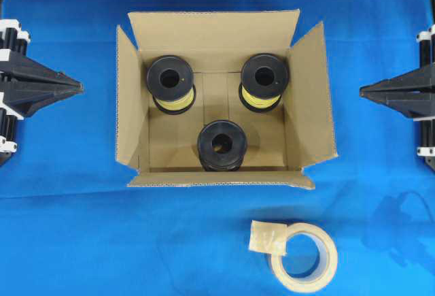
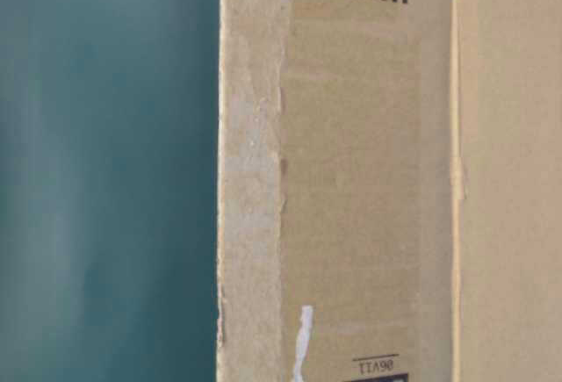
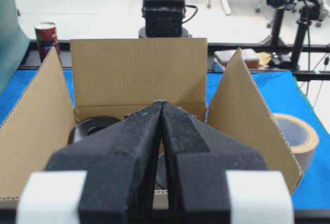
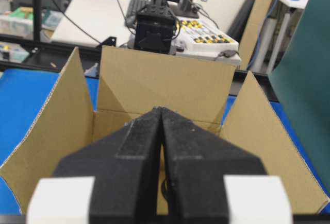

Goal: Close the cardboard box.

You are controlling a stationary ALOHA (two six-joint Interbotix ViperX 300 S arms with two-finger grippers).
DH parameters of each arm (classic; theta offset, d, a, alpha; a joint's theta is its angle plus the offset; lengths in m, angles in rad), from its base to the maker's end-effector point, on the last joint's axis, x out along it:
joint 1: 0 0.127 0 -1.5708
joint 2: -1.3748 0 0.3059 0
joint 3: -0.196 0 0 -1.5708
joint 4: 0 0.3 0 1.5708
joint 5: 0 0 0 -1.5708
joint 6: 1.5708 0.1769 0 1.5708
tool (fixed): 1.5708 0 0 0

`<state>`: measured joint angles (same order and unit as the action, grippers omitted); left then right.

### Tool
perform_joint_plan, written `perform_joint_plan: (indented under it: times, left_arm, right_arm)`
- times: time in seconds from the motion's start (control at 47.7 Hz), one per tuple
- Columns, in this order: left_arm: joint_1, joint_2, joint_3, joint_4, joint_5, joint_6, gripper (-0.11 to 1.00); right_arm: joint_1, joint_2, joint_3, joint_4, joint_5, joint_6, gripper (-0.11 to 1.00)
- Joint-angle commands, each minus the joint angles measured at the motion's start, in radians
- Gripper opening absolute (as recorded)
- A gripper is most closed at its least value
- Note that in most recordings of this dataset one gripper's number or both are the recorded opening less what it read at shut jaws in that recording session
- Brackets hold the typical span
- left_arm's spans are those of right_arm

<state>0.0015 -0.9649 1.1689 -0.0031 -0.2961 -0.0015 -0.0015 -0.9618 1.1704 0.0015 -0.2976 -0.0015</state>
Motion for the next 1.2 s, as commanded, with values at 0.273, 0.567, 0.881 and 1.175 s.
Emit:
perform_joint_plan:
  times: [0.273,0.567,0.881,1.175]
  left_arm:
    - [-0.008,-0.005,0.044,-0.028,0.0,0.009,0.0]
    - [-0.008,0.011,0.199,-0.031,-0.121,0.006,0.0]
    - [-0.02,0.101,0.302,-0.035,-0.25,-0.031,0.0]
    - [-0.02,0.207,0.284,-0.038,-0.348,-0.032,0.0]
  right_arm:
    - [-0.012,-0.006,0.008,0.025,0.052,0.008,0.0]
    - [-0.012,0.034,0.123,0.106,0.0,0.008,0.0]
    - [-0.012,0.212,0.215,0.184,-0.201,0.009,0.0]
    - [-0.009,0.331,0.163,0.189,-0.273,0.009,0.0]
